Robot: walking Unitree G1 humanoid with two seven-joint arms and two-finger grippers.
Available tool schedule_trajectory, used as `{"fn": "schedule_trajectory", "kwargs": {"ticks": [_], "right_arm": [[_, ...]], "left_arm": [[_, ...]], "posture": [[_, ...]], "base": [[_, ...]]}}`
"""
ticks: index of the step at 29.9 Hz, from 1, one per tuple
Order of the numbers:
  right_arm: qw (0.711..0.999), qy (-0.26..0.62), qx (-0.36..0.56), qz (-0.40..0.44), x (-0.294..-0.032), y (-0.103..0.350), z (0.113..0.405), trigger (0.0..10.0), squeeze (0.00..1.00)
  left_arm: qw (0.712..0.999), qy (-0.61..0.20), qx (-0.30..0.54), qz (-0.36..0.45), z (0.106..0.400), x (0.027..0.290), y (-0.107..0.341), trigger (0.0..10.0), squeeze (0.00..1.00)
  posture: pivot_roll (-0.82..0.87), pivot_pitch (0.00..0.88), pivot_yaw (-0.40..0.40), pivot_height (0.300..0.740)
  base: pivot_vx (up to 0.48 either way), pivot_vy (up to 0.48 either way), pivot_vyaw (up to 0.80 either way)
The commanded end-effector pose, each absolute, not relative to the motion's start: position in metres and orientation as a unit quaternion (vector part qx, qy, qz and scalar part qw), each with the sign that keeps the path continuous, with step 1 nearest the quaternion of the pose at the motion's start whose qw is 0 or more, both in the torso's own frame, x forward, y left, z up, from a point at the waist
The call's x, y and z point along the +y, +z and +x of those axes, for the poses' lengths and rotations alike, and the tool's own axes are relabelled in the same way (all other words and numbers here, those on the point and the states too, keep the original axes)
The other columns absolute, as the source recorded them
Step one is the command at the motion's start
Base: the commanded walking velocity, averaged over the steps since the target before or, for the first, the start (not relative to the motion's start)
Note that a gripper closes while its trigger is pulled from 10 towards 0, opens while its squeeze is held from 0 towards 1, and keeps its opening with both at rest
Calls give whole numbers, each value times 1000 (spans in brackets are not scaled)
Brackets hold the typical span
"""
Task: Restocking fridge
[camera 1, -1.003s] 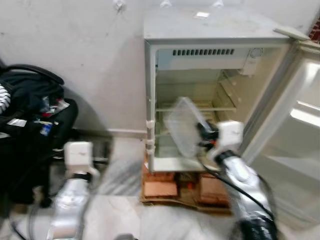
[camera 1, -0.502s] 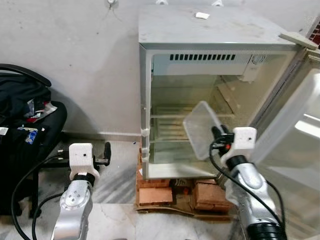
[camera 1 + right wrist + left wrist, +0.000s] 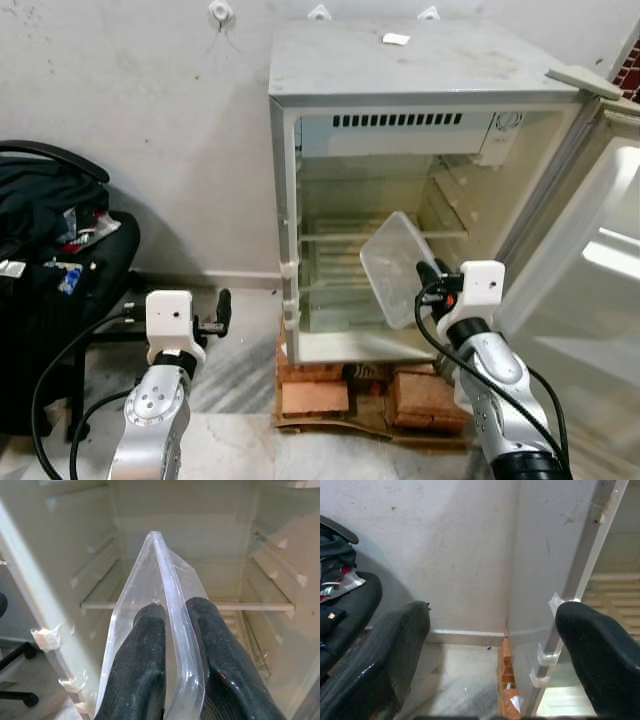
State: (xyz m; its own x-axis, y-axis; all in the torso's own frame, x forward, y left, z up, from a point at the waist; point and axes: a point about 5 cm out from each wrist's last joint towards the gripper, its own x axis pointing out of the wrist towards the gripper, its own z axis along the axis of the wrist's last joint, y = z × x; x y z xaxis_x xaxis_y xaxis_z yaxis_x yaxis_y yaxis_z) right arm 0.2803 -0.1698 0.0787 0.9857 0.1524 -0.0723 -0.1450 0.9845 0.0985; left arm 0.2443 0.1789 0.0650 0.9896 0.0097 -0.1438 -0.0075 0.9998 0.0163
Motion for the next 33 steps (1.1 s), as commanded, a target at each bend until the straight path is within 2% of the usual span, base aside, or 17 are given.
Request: {"fn": "schedule_trajectory", "kwargs": {"ticks": [1, 25, 33], "right_arm": [[995, 79, 44, 49, -168, 78, 282, 10000, 0], [992, 109, 41, 39, -159, 79, 283, 10000, 0], [992, 112, 44, 39, -158, 78, 282, 10000, 0]], "left_arm": [[997, 2, 71, 7, 243, 179, 67, 10000, 0], [997, 8, 77, 0, 236, 176, 65, 10000, 0], [997, 8, 78, -1, 236, 176, 65, 10000, 0]], "posture": [[69, 6, -32, 740], [70, 27, -48, 740], [69, 30, -47, 740]], "base": [[262, 0, 0], [257, 0, 0], [30, 0, 0]]}}
